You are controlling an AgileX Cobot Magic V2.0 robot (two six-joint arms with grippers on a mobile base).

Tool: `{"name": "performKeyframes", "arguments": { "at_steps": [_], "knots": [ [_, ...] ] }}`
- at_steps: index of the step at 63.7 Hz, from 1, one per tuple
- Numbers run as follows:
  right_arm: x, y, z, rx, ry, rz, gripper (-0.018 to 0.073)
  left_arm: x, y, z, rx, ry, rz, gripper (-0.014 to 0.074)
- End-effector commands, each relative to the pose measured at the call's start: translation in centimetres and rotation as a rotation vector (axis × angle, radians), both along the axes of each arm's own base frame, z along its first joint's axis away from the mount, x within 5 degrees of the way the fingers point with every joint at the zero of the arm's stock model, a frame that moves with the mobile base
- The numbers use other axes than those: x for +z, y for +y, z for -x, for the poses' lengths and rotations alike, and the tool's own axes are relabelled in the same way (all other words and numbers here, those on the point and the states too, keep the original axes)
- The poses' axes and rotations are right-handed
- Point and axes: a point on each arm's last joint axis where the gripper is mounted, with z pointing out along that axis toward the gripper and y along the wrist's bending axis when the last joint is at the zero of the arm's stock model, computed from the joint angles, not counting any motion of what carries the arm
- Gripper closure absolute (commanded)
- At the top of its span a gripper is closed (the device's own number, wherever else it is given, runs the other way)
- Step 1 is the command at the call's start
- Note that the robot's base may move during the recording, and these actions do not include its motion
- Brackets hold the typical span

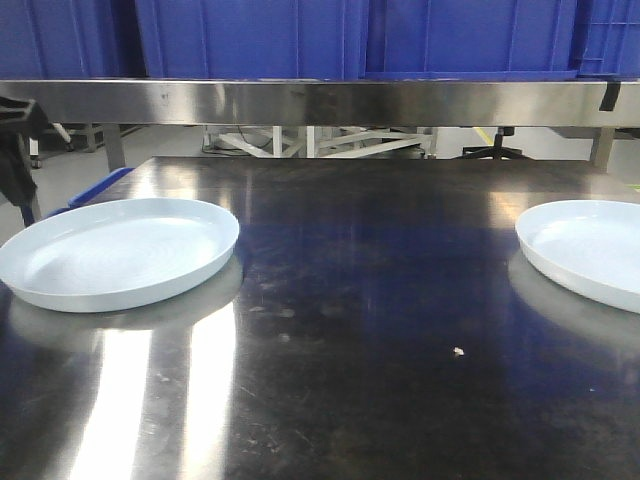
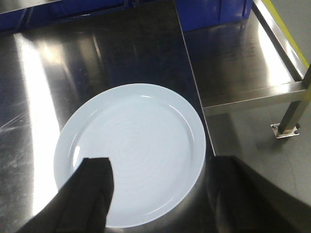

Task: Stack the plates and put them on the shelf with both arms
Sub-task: 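Grasp the rim of the white plate with the left gripper and lift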

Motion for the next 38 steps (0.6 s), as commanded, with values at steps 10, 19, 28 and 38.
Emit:
{"name": "performKeyframes", "arguments": {
  "at_steps": [10,19,28,38],
  "knots": [
    [1.9,-0.1,-0.5,0.007,-0.113,0.033,0.0041,-0.3,-0.7,-2.1,0.006,-0.057,0.029,0.0141],
    [1.9,-0.1,-0.5,0.007,-0.113,0.033,0.0041,-1.8,-0.7,-2.5,0.006,-0.015,0.022,0.0141],
    [1.9,-0.1,-0.5,0.007,-0.112,0.033,0.0041,-2.4,-0.8,-2.6,0.006,0.001,0.019,0.0219],
    [1.9,-0.1,-0.5,0.007,-0.111,0.033,0.0041,-2.0,-0.8,-2.6,0.003,-0.01,0.018,0.0486]
  ]
}}
